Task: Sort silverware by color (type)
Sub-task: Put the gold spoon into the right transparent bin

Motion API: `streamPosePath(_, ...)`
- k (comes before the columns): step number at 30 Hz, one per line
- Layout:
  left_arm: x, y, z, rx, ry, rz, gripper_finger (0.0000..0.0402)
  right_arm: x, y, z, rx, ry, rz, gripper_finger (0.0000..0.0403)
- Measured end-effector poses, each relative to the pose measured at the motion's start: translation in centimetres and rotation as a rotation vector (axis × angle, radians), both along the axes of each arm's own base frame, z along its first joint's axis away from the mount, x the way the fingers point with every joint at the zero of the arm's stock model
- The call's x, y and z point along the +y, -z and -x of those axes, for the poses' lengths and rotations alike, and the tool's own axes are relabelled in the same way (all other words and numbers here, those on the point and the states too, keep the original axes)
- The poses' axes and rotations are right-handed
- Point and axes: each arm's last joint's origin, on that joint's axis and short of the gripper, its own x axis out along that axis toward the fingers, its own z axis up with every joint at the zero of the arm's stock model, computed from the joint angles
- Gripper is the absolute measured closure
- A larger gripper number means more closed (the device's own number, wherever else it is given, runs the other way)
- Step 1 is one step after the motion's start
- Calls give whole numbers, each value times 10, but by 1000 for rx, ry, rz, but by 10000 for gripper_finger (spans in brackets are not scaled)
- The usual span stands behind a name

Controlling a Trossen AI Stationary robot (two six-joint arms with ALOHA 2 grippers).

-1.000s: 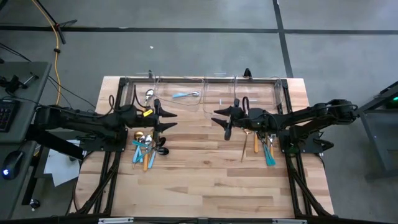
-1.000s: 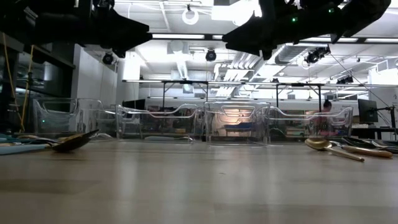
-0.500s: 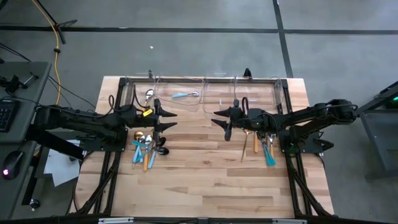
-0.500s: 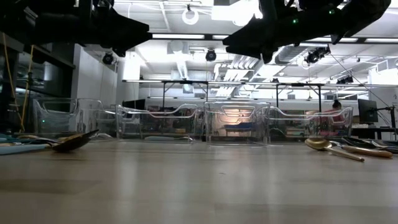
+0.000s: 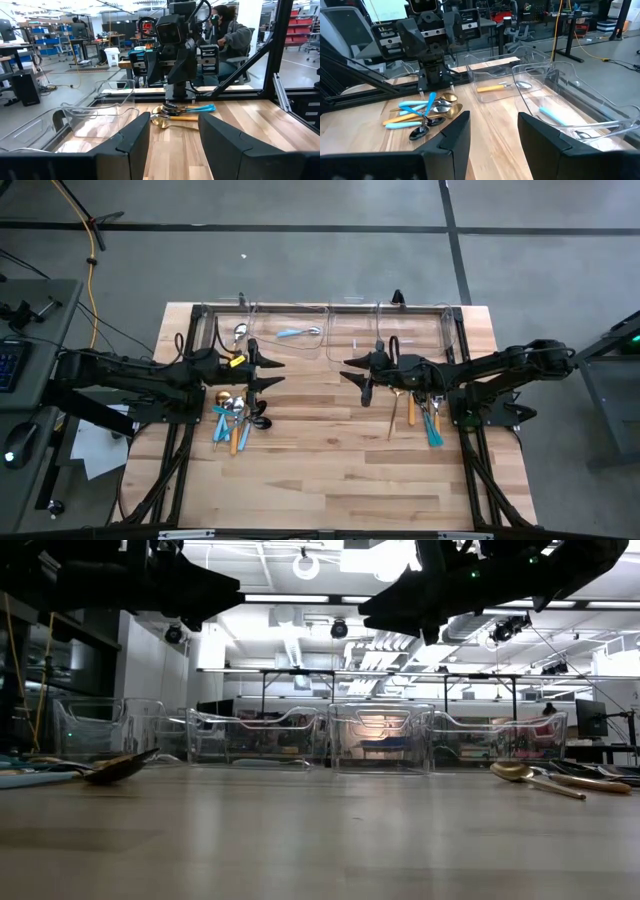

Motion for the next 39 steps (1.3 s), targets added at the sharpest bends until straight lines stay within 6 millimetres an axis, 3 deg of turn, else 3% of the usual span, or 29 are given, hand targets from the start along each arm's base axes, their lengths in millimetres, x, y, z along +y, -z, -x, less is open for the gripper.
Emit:
streamPosePath(10, 0, 0, 0, 0, 0, 1, 245, 0, 3, 0, 27, 2, -10, 253)
streamPosePath(15, 0, 0, 0, 0, 0, 2, 245, -3, 11, 3, 68, 151, -147, 253)
streamPosePath(18, 0, 0, 0, 0, 0, 2, 245, -4, 17, 4, 164, 205, -225, 253)
streamPosePath(23, 0, 0, 0, 2, 0, 2, 245, 7, 6, 4, 399, 294, -320, 253)
streamPosePath(29, 0, 0, 0, 2, 0, 2, 245, 22, -11, 20, 552, 585, -385, 253)
streamPosePath(32, 0, 0, 0, 2, 1, 15, 245, 25, 3, 24, 542, 718, -429, 253)
streamPosePath(39, 0, 1, 0, 7, 2, 47, 245, 29, 66, 27, 708, 867, -574, 253)
